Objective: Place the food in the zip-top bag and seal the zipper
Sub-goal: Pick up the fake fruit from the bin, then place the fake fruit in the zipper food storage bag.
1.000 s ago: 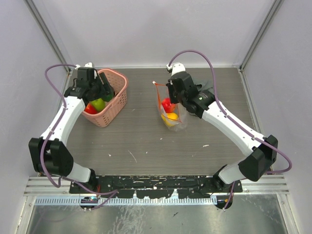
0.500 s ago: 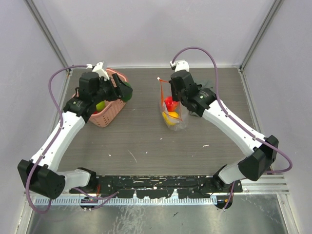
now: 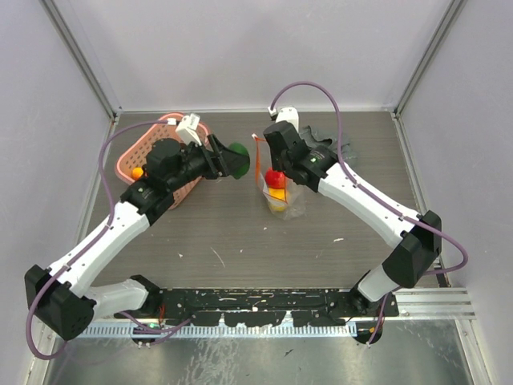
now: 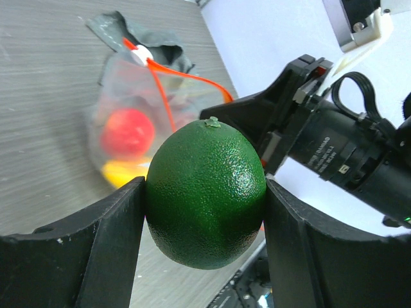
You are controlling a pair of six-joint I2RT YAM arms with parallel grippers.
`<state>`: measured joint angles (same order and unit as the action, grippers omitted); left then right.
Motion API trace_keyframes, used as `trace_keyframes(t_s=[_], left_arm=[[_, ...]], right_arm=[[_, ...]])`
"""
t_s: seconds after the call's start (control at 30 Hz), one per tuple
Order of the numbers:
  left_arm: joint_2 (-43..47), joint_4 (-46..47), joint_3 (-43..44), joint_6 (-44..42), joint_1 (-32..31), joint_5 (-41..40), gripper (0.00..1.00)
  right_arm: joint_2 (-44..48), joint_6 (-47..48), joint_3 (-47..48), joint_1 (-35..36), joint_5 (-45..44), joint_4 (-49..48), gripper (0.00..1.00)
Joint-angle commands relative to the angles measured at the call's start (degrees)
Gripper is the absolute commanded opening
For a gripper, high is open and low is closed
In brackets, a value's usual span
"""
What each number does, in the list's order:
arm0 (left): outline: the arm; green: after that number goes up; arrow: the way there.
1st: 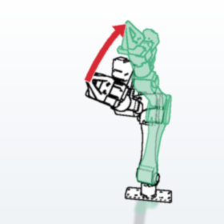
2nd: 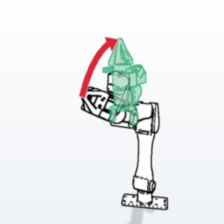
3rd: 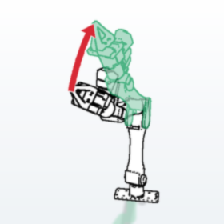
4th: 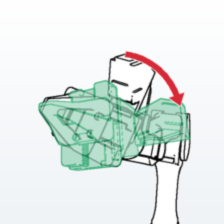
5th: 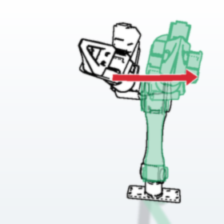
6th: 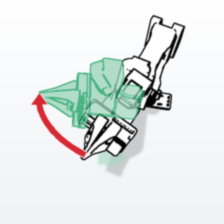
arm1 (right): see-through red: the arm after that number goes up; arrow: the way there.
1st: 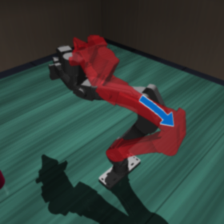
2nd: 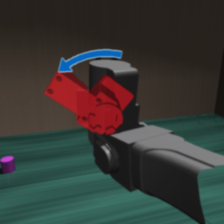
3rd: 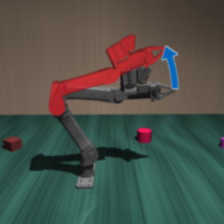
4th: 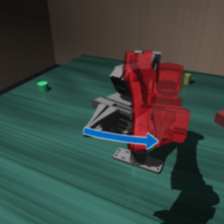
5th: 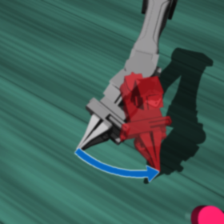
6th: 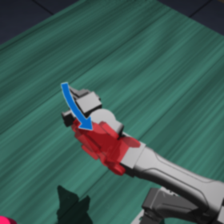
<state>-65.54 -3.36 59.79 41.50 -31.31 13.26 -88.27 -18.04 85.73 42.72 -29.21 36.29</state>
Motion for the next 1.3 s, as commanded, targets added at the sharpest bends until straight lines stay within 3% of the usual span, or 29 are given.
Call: trace_keyframes(t_s=[0.0,0.37,0.63,0.8,0.97,1.27], left_arm=[[-1.3,13.5,-0.7,6.2,-2.3,-1.1,0.32],[-6.5,16.3,-3.0,11.8,-5.3,-5.8,0.32],[-8.6,7.6,-3.8,9.3,-6.3,-9.9,0.36],[-8.7,4.7,-3.5,7.4,-7.6,-11.1,0.45],[-9.2,4.0,-2.9,6.9,-9.3,-11.8,0.59],[-9.2,4.2,-1.9,7.2,-11.6,-11.2,0.71]], right_arm=[[0.6,-3.3,1.2,1.3,-1.4,-3.5,0.0],[2.2,-5.6,-1.2,2.5,-1.1,-7.5,0.0],[3.8,-5.8,-2.0,2.5,-1.9,-9.1,0.0],[3.7,-5.9,-2.7,2.6,-1.1,-10.0,0.0],[3.6,-6.0,-3.1,2.5,-0.2,-10.6,0.01],[3.5,-6.3,-4.0,2.6,0.6,-11.5,0.02]])
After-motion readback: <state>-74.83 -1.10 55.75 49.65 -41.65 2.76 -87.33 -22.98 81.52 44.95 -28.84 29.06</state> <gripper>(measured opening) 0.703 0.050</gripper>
